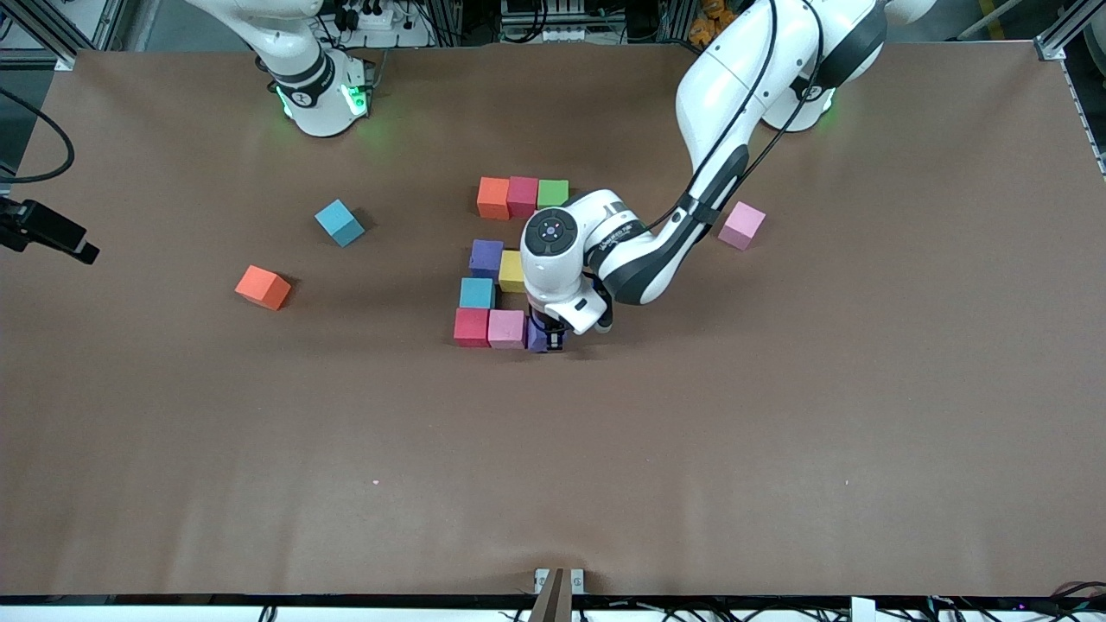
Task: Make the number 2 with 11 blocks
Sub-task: 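Lower the purple cube beside the pink cube with the left gripper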
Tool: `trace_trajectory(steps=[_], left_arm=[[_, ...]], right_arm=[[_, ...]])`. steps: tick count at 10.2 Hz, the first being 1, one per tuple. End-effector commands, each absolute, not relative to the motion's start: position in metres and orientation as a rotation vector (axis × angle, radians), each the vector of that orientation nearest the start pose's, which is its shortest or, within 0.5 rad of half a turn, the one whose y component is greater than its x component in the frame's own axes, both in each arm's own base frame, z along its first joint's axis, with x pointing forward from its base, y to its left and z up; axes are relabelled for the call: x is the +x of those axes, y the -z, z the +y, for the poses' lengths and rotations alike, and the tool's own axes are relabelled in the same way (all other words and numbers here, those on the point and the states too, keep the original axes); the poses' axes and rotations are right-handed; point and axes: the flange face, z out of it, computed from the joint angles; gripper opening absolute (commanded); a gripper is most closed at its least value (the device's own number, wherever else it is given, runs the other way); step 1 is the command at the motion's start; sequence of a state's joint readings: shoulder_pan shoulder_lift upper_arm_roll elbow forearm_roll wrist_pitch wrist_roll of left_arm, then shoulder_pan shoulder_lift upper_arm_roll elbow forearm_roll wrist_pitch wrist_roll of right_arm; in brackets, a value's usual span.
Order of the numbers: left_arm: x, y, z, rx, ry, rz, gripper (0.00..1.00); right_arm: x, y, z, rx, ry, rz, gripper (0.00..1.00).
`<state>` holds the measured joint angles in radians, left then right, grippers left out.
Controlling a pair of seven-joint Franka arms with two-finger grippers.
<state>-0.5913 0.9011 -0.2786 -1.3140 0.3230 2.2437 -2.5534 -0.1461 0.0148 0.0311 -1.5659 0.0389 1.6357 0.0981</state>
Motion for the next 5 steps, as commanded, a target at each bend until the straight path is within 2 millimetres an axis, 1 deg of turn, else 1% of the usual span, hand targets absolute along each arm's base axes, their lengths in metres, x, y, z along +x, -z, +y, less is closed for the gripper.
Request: trace_trajectory(steps=[1, 2, 3, 5], left_arm=[[0.5342, -0.2109, -0.5344, 2.104, -0.013, 2.225, 0.16], [0.5347, -0.2117, -0.5346, 2.102, -0.012, 2.223, 0.16], [0.5344, -0.2086, -0.5346, 2.104, -0.01, 2.222, 0.16], [0.5334, -0.203, -0.5354, 2.107, -0.006, 2.222, 0.18]], right_arm=[[0.5624, -0.6272, -0.0632, -3.077, 0.082, 0.331, 1.0], [0.5626, -0.6272, -0.0614, -3.077, 0.082, 0.329, 1.0], [0.5622, -0.6272, -0.0645, -3.073, 0.082, 0.338, 1.0], [0.5628, -0.628, -0.0591, -3.071, 0.084, 0.326, 1.0]])
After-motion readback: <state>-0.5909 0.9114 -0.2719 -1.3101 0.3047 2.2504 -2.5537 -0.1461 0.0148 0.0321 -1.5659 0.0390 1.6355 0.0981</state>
